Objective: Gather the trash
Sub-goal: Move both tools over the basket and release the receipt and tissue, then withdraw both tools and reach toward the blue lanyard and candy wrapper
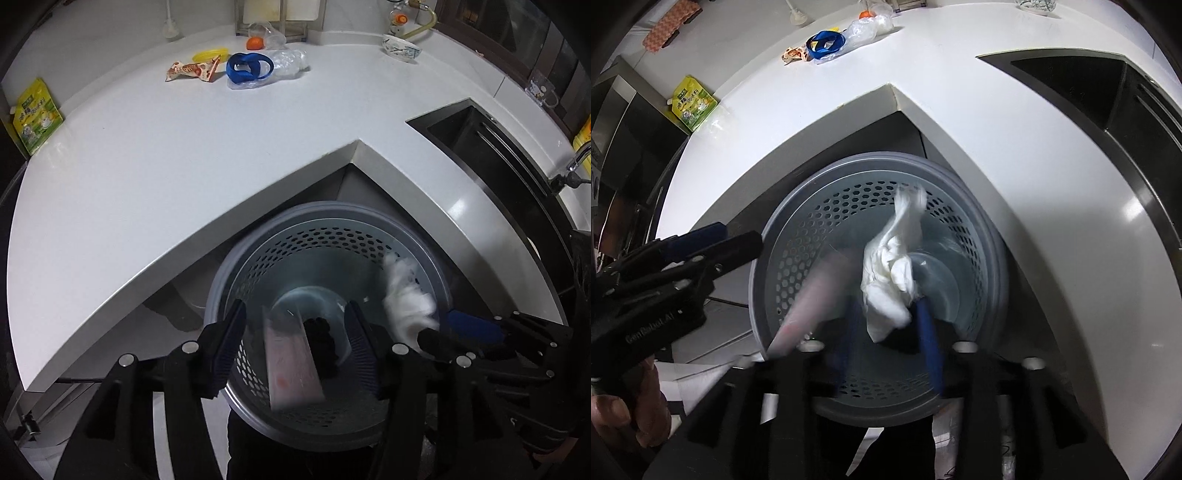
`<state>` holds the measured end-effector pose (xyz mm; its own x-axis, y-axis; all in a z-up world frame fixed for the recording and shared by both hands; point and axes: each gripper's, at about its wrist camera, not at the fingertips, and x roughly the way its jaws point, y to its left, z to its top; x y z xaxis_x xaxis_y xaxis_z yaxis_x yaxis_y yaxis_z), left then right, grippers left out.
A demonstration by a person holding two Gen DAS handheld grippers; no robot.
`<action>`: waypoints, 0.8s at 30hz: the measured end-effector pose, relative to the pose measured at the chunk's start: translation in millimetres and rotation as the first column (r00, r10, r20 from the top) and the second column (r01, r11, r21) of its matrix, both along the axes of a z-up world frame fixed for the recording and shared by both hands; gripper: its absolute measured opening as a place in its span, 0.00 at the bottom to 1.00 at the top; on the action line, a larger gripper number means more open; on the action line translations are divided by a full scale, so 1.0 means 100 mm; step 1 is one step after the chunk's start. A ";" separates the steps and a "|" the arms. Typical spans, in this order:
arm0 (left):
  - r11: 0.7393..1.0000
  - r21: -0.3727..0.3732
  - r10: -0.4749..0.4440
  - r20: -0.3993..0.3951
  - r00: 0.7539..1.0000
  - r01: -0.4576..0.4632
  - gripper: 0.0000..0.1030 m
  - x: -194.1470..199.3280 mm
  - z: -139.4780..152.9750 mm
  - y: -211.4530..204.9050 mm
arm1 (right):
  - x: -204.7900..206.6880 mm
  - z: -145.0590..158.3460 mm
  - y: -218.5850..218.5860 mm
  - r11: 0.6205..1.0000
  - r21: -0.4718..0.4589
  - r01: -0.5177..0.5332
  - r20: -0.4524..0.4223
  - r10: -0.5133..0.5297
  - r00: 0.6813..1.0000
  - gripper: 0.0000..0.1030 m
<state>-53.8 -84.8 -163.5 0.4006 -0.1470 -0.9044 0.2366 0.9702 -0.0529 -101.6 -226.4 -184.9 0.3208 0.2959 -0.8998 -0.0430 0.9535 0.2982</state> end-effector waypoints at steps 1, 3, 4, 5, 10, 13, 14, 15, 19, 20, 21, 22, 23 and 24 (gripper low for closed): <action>1.000 0.002 0.003 0.001 1.000 -0.003 0.53 0.00 0.01 0.01 | -0.01 0.01 -0.01 1.000 0.002 0.002 0.004 -0.002 1.000 0.45; 1.000 0.002 0.007 0.000 1.000 -0.007 0.53 -0.01 0.02 0.01 | -0.02 0.03 -0.03 1.000 0.000 0.008 0.008 -0.008 1.000 0.45; 1.000 0.002 0.008 0.001 1.000 -0.008 0.53 -0.01 0.03 0.02 | -0.03 0.04 -0.05 1.000 0.000 0.010 0.010 -0.010 1.000 0.45; 1.000 0.003 0.009 0.003 1.000 -0.009 0.53 -0.01 0.04 0.02 | -0.04 0.05 -0.06 1.000 0.001 0.013 0.013 -0.013 1.000 0.45; 1.000 0.000 0.010 0.020 1.000 -0.010 0.55 0.00 0.13 0.03 | -0.05 0.11 -0.09 1.000 0.013 0.025 0.026 -0.025 0.999 0.45; 1.000 -0.006 0.005 0.036 0.999 -0.005 0.55 0.00 0.20 0.04 | -0.03 0.17 -0.07 1.000 0.015 0.027 0.038 -0.027 0.999 0.45; 1.000 -0.005 0.003 0.041 0.999 -0.003 0.55 0.01 0.22 0.03 | -0.02 0.18 -0.07 0.999 0.016 0.027 0.042 -0.028 0.999 0.45; 1.000 -0.004 0.003 0.045 0.999 -0.002 0.55 0.02 0.24 0.04 | -0.01 0.20 -0.07 0.999 0.018 0.027 0.045 -0.028 0.999 0.45; 1.000 -0.006 0.000 0.066 0.998 0.000 0.55 0.05 0.34 0.06 | 0.03 0.28 -0.05 0.999 0.018 0.026 0.065 -0.027 0.998 0.45; 1.000 -0.006 0.000 0.072 0.997 0.000 0.55 0.06 0.37 0.07 | 0.04 0.30 -0.05 1.000 0.017 0.026 0.071 -0.028 0.997 0.45; 1.000 -0.005 0.001 0.076 0.997 0.000 0.55 0.07 0.38 0.07 | 0.05 0.32 -0.05 1.000 0.017 0.026 0.075 -0.027 0.997 0.45; 1.000 -0.005 0.001 0.082 0.997 0.000 0.55 0.09 0.41 0.08 | 0.07 0.35 -0.04 1.000 0.017 0.026 0.080 -0.027 0.996 0.45; 1.000 -0.005 0.001 0.085 0.996 -0.001 0.56 0.10 0.43 0.09 | 0.08 0.37 -0.04 1.000 0.016 0.027 0.085 -0.028 0.996 0.45; 1.000 -0.006 0.003 0.090 0.996 -0.002 0.56 0.12 0.45 0.10 | 0.10 0.39 -0.03 1.000 0.015 0.027 0.090 -0.028 0.996 0.45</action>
